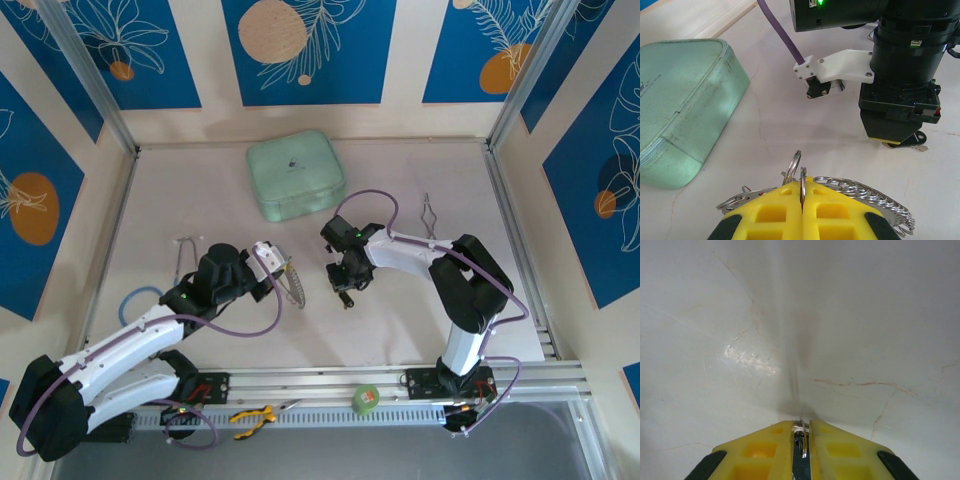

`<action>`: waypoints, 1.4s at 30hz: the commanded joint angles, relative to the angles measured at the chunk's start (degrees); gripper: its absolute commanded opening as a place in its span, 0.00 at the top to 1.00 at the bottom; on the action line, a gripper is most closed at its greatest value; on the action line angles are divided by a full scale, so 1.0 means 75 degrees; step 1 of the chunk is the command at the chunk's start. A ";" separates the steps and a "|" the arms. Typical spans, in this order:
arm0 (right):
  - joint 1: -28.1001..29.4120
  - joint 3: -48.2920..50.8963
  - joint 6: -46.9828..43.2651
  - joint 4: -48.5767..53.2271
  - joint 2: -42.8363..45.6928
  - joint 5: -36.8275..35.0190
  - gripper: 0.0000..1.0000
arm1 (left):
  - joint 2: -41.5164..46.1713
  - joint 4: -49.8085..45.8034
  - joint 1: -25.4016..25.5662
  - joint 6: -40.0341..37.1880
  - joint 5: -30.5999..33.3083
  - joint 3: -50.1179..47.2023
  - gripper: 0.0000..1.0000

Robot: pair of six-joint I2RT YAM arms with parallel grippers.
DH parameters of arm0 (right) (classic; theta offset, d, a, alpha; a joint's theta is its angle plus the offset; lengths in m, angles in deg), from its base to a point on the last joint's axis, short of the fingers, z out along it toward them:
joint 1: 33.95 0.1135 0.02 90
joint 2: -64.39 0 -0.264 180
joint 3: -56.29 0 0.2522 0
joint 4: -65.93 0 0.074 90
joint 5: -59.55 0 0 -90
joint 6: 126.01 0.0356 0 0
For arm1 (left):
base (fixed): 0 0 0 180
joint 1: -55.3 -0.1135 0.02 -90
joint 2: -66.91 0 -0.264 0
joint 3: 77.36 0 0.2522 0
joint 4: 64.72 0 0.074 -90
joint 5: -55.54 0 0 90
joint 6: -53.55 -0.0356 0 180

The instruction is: Put the keys on the keyring

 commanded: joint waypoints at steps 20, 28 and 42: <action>0.0109 -0.0245 -0.0065 0.0324 -0.0225 0.0142 0.87 | 0.0048 0.0101 0.0078 -0.0176 0.0023 0.0207 1.00; 0.0118 -0.0262 -0.0056 0.0346 -0.0259 0.0142 0.89 | 0.0045 0.0091 0.0079 -0.0184 0.0040 0.0203 1.00; 0.0119 -0.0286 -0.0071 0.0370 -0.0332 0.0171 0.93 | 0.0055 0.0077 0.0078 -0.0211 0.0035 0.0207 1.00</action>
